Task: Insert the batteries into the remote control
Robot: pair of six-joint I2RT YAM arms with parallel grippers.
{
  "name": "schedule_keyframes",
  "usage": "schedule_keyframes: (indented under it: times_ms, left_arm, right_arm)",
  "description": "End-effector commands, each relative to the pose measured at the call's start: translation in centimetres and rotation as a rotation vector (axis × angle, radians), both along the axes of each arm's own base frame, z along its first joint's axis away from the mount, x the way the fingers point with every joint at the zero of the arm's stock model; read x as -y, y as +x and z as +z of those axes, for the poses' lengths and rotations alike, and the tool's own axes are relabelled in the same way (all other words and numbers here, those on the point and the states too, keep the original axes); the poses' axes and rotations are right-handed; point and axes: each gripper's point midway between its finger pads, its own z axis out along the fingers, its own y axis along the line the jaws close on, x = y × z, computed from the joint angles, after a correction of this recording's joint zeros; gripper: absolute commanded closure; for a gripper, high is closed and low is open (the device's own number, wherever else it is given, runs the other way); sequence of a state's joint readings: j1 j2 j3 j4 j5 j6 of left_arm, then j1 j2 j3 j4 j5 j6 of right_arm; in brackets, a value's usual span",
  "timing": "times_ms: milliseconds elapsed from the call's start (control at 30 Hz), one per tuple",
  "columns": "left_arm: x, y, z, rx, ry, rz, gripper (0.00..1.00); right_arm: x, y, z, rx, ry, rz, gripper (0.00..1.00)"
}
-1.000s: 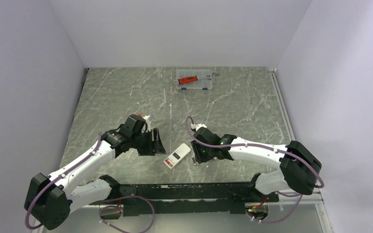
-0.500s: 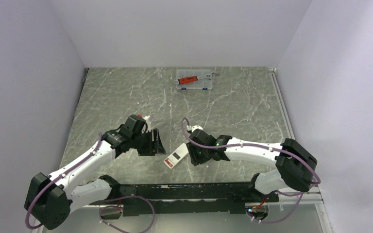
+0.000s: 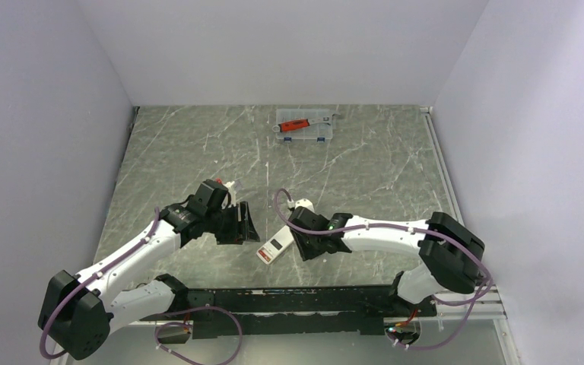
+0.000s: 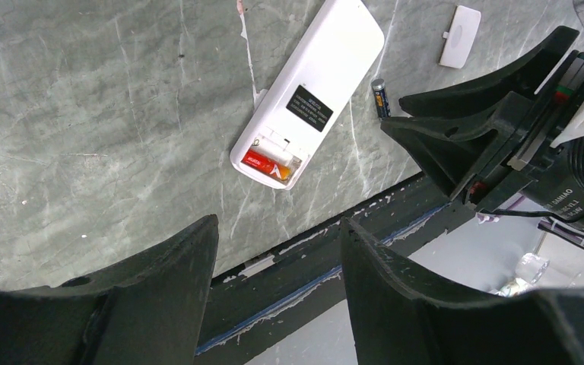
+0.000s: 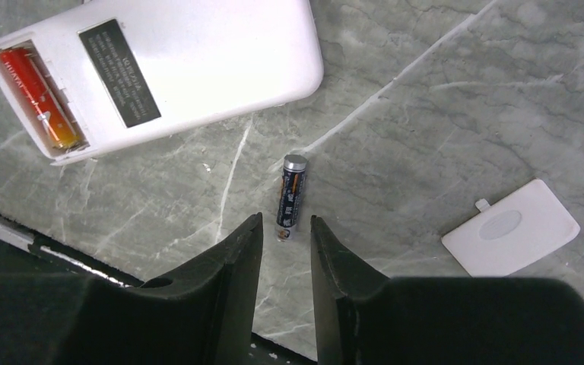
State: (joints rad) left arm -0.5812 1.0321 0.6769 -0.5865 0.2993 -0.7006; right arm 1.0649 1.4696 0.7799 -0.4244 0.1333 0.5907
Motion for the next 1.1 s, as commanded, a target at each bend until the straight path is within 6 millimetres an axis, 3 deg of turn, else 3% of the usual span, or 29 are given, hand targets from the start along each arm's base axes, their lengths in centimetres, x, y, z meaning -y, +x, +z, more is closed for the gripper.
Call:
schedule_keyframes:
  times_ms: [0, 633, 1067]
  left_arm:
    - [0.6, 0.2, 0.5, 0.010, -0.029, -0.009, 0.35]
    - [0.7, 0.2, 0.3, 0.011, -0.033, -0.017, 0.35]
    - [0.4, 0.2, -0.2, 0.008, -0.019, -0.006, 0.35]
  right_arm:
    - [-0.4, 0.8, 0.7, 0.037, -0.025, -0.030, 0.68]
    - [-0.7, 0.0, -0.4, 0.024, -0.075, -0.025, 0.74]
    - [-0.1, -0.3, -1.1, 0.029, -0.117, -0.031, 0.89]
